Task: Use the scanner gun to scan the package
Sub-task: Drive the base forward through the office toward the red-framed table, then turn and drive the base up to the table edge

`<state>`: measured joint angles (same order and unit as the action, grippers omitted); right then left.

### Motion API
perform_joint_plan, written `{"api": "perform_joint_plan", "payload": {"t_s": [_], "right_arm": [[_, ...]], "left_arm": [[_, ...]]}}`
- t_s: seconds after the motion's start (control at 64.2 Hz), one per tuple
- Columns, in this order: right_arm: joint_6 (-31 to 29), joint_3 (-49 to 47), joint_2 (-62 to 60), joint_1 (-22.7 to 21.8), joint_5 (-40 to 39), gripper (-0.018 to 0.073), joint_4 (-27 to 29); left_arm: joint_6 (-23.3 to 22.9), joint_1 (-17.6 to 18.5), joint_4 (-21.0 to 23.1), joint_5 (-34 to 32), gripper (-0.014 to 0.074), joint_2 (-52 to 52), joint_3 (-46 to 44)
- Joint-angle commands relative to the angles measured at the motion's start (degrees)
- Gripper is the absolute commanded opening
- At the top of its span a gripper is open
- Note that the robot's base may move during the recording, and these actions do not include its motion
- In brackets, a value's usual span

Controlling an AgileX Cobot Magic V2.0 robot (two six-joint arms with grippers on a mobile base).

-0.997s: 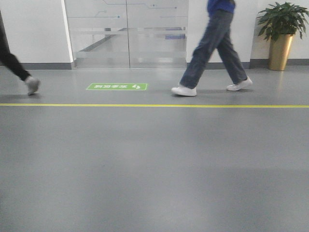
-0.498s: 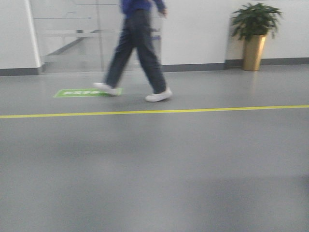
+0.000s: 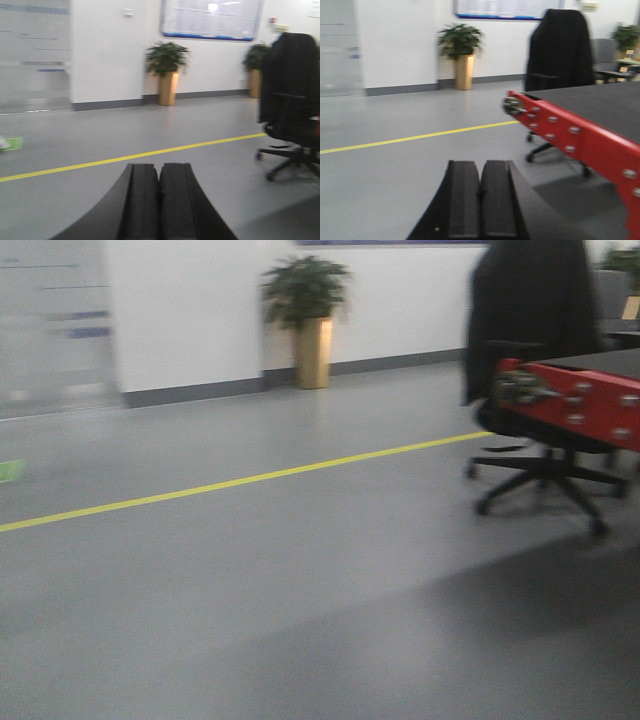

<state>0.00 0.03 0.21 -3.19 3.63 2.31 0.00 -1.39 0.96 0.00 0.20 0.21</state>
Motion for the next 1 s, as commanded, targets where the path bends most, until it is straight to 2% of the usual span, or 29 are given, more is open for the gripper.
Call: {"api": "perform_joint_plan", "payload": {"t_s": [0.0, 0.981], "right_arm": [[0.0, -0.03, -0.21, -0.24, -1.06, -0.0169, -0.02], [0.0, -0.03, -0.21, -0.24, -1.06, -0.0169, -0.02]], "left_arm": [[0.0, -0.19, -0.03, -1.09, -0.0111, -0.2, -0.21], [0.0, -0.19, -0.03, -1.09, -0.0111, -0.2, -0.21]]}}
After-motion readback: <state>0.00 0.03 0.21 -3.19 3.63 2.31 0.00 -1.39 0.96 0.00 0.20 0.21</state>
